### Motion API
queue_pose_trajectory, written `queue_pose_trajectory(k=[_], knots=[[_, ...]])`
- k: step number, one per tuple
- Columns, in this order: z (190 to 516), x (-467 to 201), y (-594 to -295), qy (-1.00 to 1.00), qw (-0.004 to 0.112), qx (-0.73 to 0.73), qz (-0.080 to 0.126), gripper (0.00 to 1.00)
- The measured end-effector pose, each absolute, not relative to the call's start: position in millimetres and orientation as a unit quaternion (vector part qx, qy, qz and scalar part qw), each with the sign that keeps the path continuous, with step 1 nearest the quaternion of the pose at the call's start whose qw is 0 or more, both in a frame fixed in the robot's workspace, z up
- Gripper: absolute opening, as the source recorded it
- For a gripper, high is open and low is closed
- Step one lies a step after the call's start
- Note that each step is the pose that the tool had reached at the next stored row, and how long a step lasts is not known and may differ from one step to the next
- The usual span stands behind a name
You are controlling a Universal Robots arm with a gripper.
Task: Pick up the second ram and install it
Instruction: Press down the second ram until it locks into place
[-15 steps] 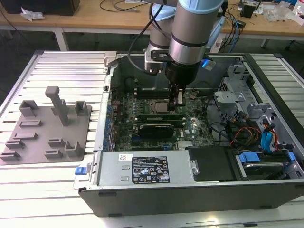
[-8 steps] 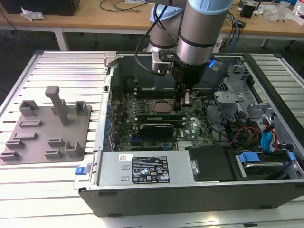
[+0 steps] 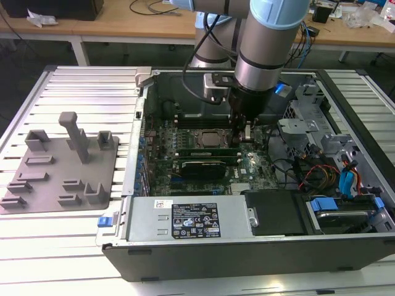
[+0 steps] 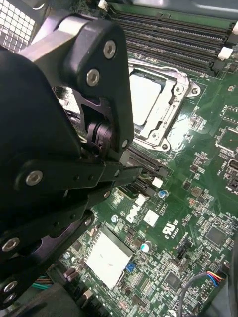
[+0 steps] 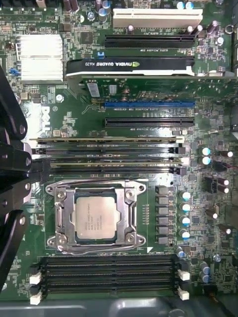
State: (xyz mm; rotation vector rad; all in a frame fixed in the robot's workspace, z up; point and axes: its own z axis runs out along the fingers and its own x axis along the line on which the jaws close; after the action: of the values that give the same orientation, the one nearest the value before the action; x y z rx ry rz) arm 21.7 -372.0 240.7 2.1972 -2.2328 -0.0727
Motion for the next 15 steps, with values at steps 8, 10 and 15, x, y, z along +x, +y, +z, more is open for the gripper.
queue_pose_trajectory(k=[8,10,15], knots=[[231.6,21.7,-372.0,-0.713,0.004,0.701,-0.023,0.08],[231.0,21.7,-372.0,-0.713,0.004,0.701,-0.023,0.08],[230.2,21.7,-372.0,-0.713,0.004,0.701,-0.023,0.08]])
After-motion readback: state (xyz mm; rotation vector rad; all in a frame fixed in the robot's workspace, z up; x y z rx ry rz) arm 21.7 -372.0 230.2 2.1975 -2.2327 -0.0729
